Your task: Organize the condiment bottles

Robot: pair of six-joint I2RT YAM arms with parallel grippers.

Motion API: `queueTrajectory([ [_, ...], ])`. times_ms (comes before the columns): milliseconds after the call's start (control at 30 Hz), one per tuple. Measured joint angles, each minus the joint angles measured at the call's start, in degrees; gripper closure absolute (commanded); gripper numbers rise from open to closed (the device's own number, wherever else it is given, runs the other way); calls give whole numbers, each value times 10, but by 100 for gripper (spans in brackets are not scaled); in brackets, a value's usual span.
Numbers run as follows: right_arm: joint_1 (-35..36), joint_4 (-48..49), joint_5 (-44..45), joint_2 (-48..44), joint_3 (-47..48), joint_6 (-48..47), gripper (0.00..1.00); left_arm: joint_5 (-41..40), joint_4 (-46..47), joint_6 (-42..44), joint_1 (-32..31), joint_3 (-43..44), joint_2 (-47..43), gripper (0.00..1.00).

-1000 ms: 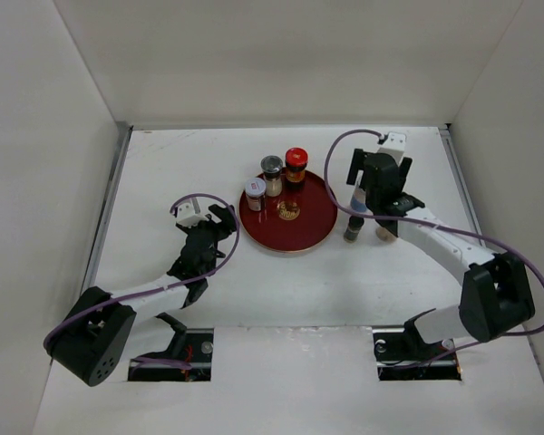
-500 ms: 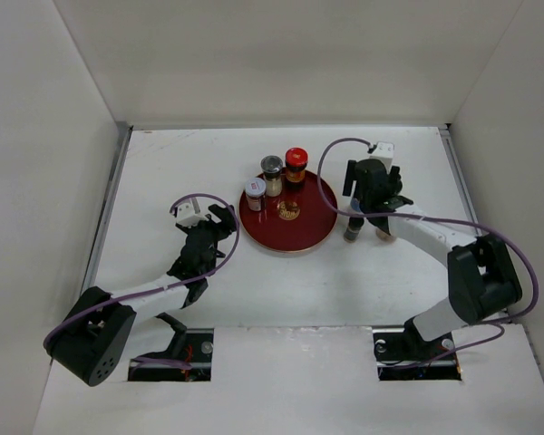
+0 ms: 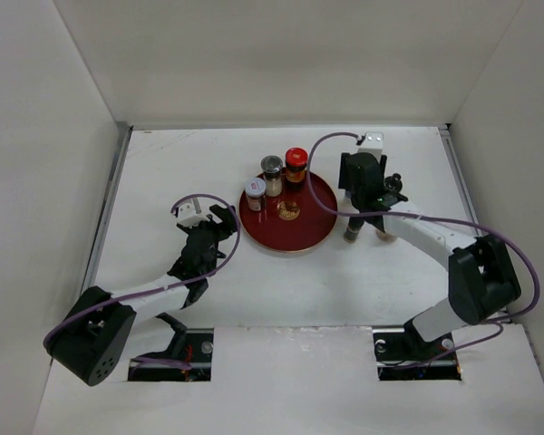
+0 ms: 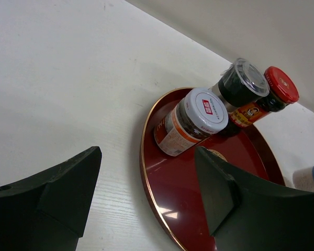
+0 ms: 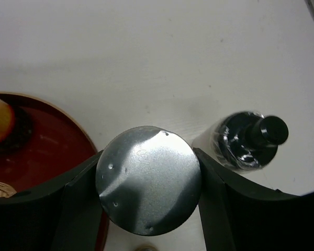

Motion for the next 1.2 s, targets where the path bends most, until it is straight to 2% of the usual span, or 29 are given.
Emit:
queueTrajectory([
  [133, 35, 26, -7, 23, 61, -15, 44, 0, 0, 0, 0, 0, 0, 30],
  [333, 71, 64, -39, 107, 132, -14, 44, 0, 0, 0, 0, 0, 0, 30],
  [567, 137, 51, -52, 152, 140, -13, 44, 0, 0, 0, 0, 0, 0, 30],
  [833, 219, 51, -67, 157, 147, -3, 43, -8, 0, -6, 9, -2, -6, 32],
  [1067, 266, 52, -75, 178, 154, 6, 43, -52, -1, -49, 57, -51, -89, 32],
  [1200, 277, 53, -80, 191, 160, 7, 40, -63, -1, -67, 66, -60, -106, 31],
])
